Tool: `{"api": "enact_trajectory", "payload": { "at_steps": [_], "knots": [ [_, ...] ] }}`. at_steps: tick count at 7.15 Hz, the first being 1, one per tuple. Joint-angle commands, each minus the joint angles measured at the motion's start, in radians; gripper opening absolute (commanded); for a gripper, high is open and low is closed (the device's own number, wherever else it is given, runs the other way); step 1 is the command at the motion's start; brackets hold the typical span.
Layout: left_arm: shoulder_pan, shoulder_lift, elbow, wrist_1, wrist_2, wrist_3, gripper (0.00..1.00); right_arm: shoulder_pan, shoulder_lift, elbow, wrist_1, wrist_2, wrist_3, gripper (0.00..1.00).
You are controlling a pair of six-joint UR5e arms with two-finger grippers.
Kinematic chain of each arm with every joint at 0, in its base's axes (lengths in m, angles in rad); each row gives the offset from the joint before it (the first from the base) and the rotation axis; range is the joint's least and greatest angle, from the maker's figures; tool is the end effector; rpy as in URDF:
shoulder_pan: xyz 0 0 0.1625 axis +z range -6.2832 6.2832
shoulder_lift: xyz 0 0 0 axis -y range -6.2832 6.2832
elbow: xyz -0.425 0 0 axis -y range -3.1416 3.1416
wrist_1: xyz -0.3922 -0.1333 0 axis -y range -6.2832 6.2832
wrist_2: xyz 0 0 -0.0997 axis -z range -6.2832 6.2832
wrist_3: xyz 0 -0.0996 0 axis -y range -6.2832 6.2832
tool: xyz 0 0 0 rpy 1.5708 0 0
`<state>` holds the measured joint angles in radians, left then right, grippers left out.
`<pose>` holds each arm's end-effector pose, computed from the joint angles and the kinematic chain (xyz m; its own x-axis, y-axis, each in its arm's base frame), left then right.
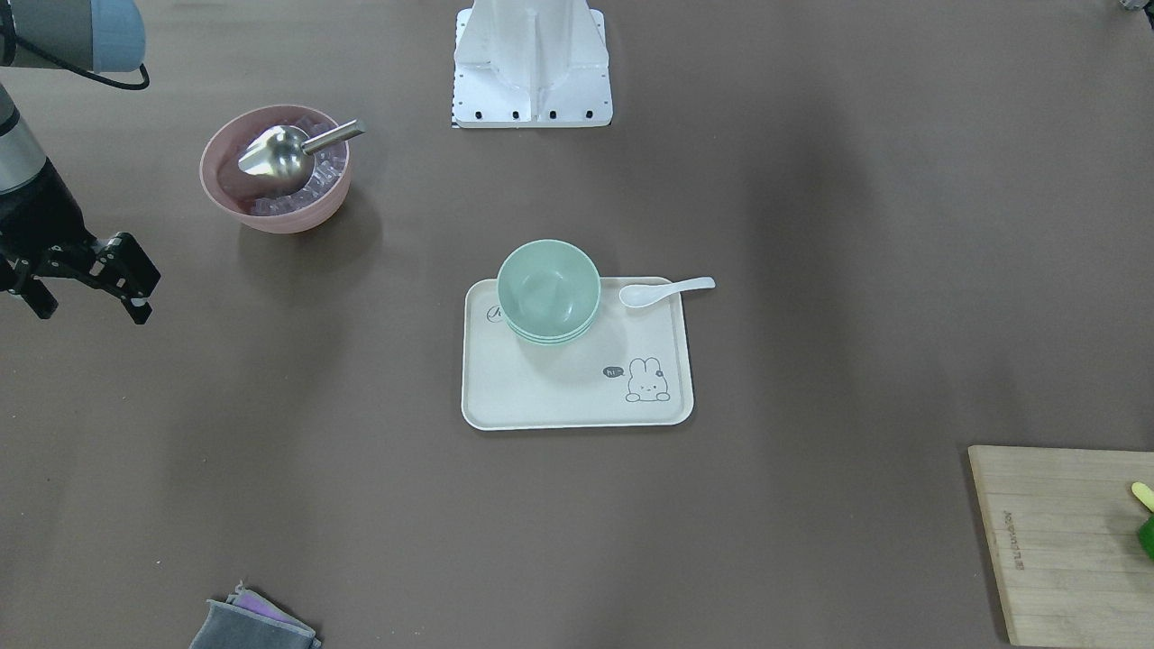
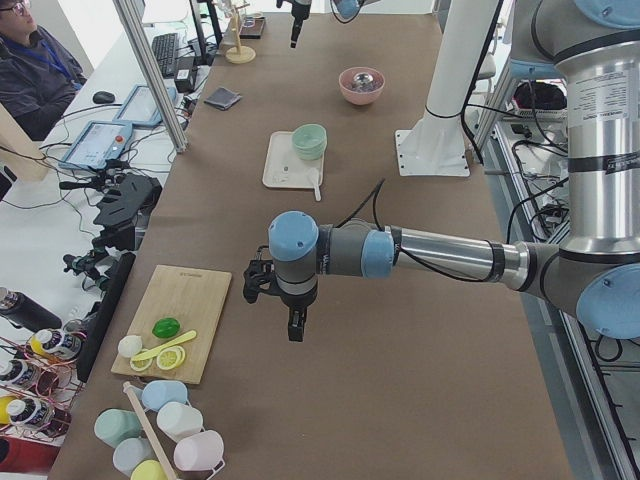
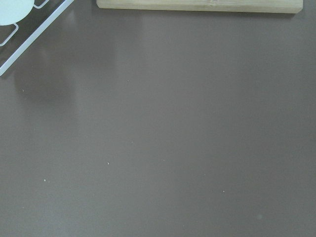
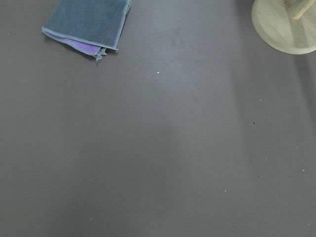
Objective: Stack green bowls together
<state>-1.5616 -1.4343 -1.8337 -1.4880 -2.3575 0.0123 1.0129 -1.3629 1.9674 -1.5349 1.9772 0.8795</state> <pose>-0.0588 -0.4345 0.6000 0.7057 0.0496 -0.7068 -0.0179 0.9985 0.0523 -0.2089 -0.5121 0.3692 0.7441 0.0863 0.6624 -0.2334 0.9627 0.1367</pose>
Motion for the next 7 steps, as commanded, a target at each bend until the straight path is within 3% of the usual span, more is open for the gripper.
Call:
{"api": "enact_trajectory", "payload": {
  "at_steps": [1, 2, 4, 5, 6, 7],
  "knots": [
    [0.0, 0.0, 0.011, 0.003, 0.001, 0.0, 0.98, 0.003, -0.019, 0.001, -0.001, 0.003, 0.001, 1.0],
    [0.002, 0.0, 0.022, 0.005, 0.001, 0.0, 0.98, 0.01, -0.034, 0.007, -0.002, 0.018, 0.001, 1.0],
    [0.005, 0.0, 0.039, 0.005, 0.001, 0.0, 0.98, 0.186, -0.144, 0.013, -0.002, 0.179, -0.01, 1.0],
    [0.005, 0.0, 0.048, 0.006, 0.0, 0.0, 0.98, 0.281, -0.221, 0.018, -0.001, 0.192, -0.128, 1.0],
    [0.006, -0.001, 0.057, 0.006, 0.0, 0.0, 0.98, 0.332, -0.281, 0.008, -0.005, 0.19, -0.328, 1.0],
    [0.006, -0.002, 0.059, 0.006, 0.0, 0.0, 0.98, 0.361, -0.318, 0.002, -0.013, 0.19, -0.408, 1.0]
  ]
}}
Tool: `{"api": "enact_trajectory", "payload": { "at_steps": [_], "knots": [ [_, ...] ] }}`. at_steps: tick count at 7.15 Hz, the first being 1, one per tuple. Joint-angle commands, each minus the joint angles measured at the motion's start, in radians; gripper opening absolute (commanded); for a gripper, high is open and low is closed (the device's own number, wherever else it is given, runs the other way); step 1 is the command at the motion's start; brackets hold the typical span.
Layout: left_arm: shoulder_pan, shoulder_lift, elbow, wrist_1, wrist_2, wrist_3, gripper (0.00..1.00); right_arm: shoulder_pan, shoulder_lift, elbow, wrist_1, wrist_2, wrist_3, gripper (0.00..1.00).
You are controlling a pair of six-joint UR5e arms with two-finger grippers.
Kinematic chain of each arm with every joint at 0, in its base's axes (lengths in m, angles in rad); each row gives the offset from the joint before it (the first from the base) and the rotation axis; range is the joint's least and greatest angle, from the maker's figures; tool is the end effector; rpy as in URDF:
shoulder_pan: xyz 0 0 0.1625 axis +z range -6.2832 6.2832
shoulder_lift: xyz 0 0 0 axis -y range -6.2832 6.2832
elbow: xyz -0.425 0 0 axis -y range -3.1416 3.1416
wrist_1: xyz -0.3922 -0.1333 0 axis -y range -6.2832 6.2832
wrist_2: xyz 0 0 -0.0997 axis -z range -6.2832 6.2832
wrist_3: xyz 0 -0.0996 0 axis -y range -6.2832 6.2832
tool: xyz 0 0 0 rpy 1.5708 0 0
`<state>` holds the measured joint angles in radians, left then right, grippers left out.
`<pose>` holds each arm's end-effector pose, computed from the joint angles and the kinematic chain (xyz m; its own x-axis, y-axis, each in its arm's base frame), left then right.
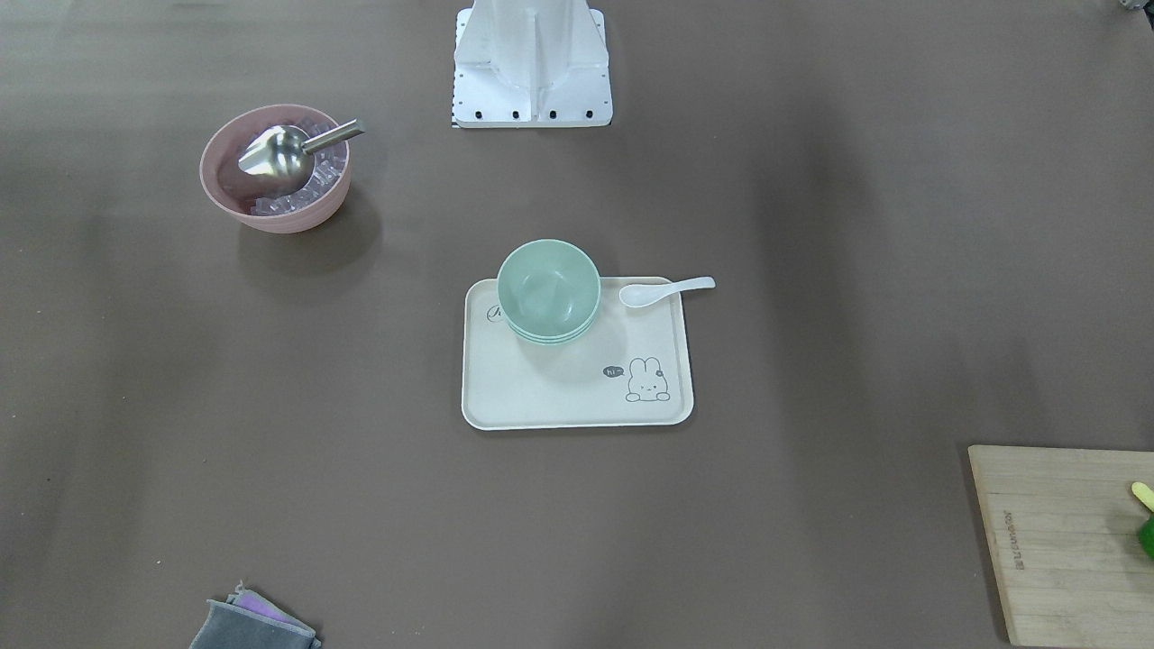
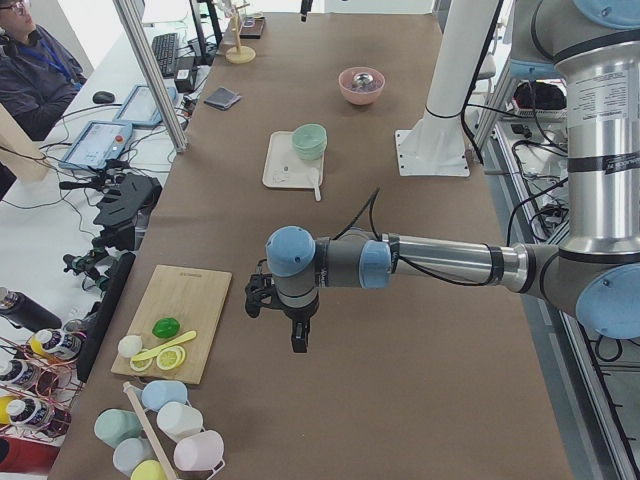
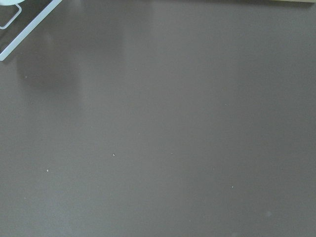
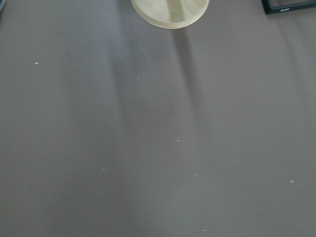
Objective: Stack green bowls together
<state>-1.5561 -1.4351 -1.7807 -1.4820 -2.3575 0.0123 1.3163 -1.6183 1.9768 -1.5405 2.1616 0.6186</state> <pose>-0.0564 -0.4332 0.6263 0.7060 0.0123 -0.7081 -0.0234 0.9997 -0.0059 -0.0432 -0.4751 0.4882 0.7466 0.1825 0.6398 -0.2455 0.9694 0.0099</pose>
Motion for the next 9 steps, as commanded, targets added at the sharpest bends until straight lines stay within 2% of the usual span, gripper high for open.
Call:
{"api": "enact_trajectory", "payload": {
  "at_steps": [1, 3, 4, 9],
  "knots": [
    [0.001, 0.001, 0.007, 0.0, 0.001, 0.0, 0.98, 0.09, -0.086, -0.024, -0.003, 0.01, -0.152, 1.0],
    [0.001, 0.001, 0.012, 0.002, 0.0, 0.0, 0.98, 0.151, -0.129, -0.042, 0.0, 0.021, -0.346, 1.0],
    [0.001, 0.001, 0.015, 0.0, 0.0, 0.0, 0.98, 0.178, -0.14, -0.044, -0.006, 0.067, -0.377, 1.0],
    [0.001, -0.001, 0.017, -0.003, 0.003, 0.0, 0.98, 0.178, -0.14, -0.039, -0.006, 0.087, -0.376, 1.0]
  ]
}}
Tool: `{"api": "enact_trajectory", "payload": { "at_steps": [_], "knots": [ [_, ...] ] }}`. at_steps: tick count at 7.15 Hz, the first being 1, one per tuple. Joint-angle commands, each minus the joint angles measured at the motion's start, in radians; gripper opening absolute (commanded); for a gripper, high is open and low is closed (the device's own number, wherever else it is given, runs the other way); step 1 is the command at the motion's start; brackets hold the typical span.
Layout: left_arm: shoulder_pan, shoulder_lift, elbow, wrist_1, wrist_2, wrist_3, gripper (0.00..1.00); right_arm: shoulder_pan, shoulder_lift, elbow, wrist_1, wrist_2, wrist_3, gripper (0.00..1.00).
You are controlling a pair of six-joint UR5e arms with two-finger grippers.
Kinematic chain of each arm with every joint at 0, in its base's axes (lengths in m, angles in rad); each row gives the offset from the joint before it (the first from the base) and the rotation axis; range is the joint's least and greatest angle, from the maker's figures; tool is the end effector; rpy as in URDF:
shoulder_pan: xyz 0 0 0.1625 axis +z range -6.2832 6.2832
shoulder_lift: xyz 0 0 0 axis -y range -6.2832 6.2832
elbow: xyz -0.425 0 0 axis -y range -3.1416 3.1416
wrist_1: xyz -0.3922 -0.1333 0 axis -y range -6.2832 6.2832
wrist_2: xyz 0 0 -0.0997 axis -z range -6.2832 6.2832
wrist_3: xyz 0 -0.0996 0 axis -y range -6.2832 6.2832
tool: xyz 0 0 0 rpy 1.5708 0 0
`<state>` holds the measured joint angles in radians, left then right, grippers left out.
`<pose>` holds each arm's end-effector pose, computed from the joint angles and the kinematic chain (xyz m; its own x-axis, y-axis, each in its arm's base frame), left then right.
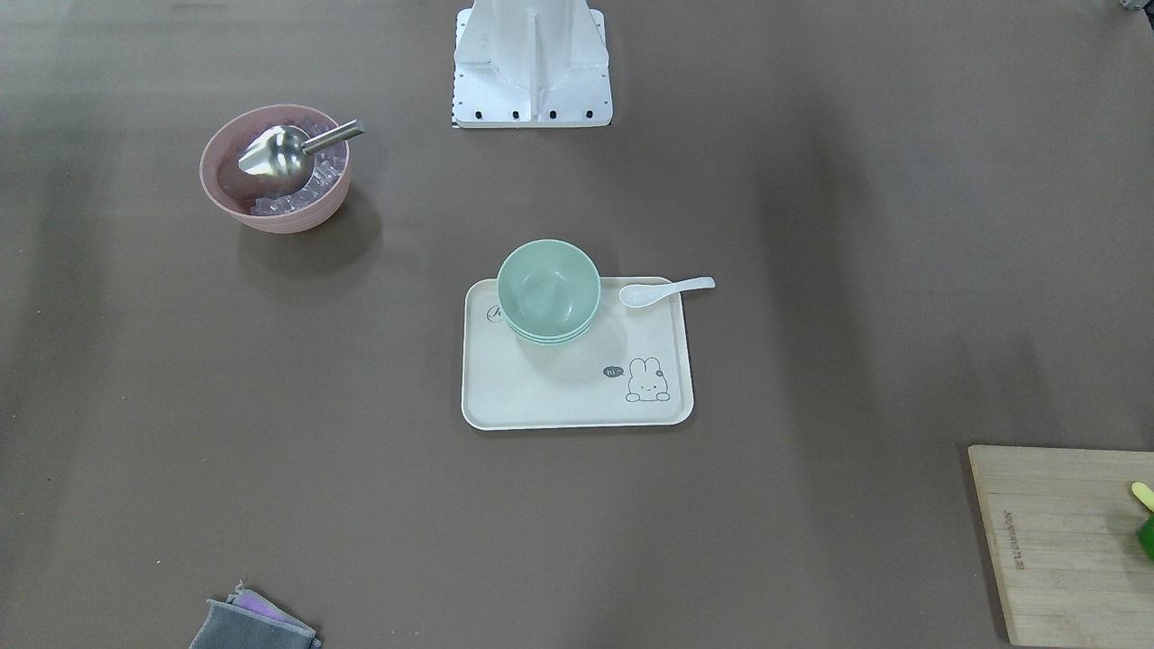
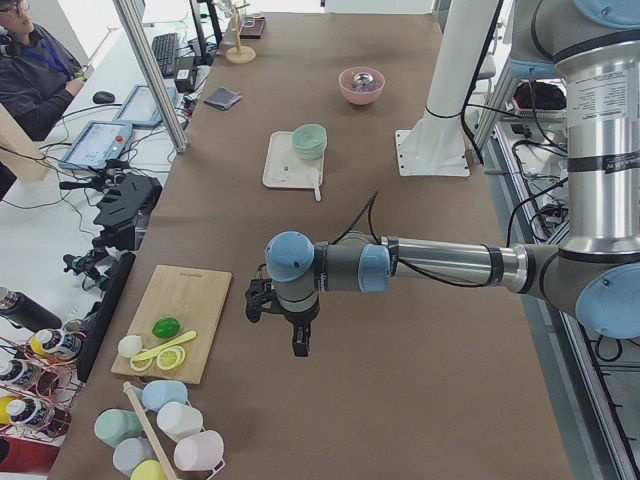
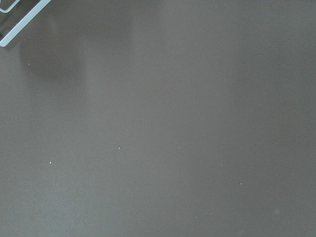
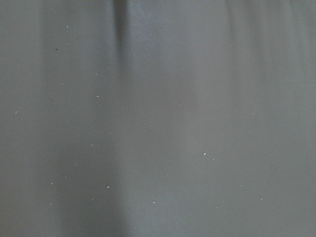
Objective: Stack green bowls together
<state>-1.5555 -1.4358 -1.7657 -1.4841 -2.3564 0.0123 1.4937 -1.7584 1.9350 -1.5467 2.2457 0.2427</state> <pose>-0.0562 -0.4330 0.6332 0.7069 0.0042 -0.7073 -0.0240 0.9995 -0.0181 0.0385 -0.4243 0.5675 0.7645 0.0559 0.6422 -0.1115 0.9927 0.0464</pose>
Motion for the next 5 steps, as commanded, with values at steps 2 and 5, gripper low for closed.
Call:
{"api": "enact_trajectory", "payload": {
  "at_steps": [2, 5],
  "knots": [
    [0.0, 0.0, -0.001, -0.002, 0.0, 0.0, 0.98, 0.0, 0.0, 0.005, 0.008, 0.037, 0.0, 1.0],
    [0.0, 0.0, 0.0, -0.002, 0.002, 0.0, 0.98, 0.0, 0.0, 0.002, 0.007, 0.04, 0.0, 1.0]
  ]
}}
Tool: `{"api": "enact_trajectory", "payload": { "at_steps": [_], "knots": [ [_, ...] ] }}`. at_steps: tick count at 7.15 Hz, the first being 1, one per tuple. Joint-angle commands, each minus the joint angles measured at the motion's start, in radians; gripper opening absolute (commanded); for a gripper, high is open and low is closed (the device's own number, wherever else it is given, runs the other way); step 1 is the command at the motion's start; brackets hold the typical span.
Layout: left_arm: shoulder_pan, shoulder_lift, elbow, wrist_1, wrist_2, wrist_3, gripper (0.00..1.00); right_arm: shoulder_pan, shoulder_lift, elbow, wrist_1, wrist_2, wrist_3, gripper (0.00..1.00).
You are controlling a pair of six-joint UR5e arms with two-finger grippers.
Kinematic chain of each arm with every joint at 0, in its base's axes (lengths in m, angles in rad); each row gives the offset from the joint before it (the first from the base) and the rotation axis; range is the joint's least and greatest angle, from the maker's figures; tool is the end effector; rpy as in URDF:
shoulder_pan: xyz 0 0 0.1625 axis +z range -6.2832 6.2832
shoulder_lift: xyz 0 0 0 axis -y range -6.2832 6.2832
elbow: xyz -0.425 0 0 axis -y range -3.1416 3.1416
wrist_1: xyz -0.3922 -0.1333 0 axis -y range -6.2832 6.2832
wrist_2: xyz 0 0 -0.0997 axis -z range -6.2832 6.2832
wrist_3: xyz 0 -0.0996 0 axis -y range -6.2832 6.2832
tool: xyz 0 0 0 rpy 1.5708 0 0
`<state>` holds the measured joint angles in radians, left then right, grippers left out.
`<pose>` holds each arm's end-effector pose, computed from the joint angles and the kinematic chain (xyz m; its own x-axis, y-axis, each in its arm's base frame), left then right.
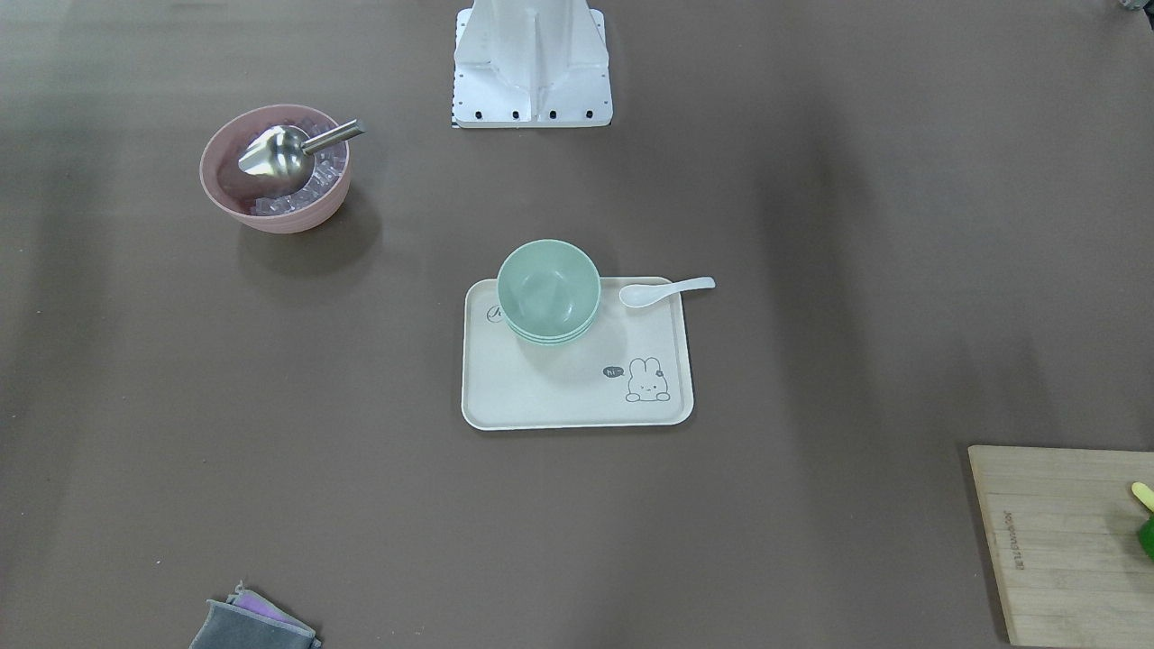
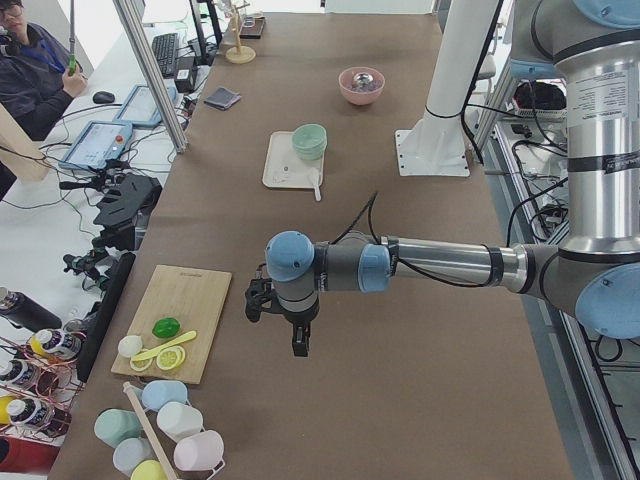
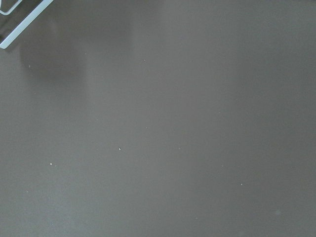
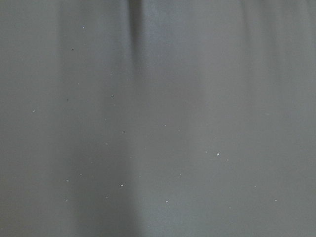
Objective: Stack green bowls together
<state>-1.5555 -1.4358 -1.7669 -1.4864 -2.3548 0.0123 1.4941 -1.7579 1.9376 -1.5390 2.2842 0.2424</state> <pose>-0.0564 -0.4332 0.6325 0.7080 0.0067 -0.7062 -0.0240 0.9996 -0.0146 0.0357 -0.4241 0.5627 0.7396 0.0448 0.6715 -0.1057 0.9931 0.0502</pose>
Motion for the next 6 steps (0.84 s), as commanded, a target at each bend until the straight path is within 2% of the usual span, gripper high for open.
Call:
{"api": "enact_trajectory", "payload": {
  "at_steps": [1, 6],
  "knots": [
    [-0.002, 0.002, 0.001, 0.0, 0.0, 0.002, 0.98, 0.0, 0.0, 0.0, -0.003, 0.001, 0.0, 1.0],
    [-0.002, 0.014, 0.0, -0.002, 0.0, 0.002, 0.98, 0.0, 0.0, 0.003, -0.001, 0.003, 0.0, 1.0]
  ]
}}
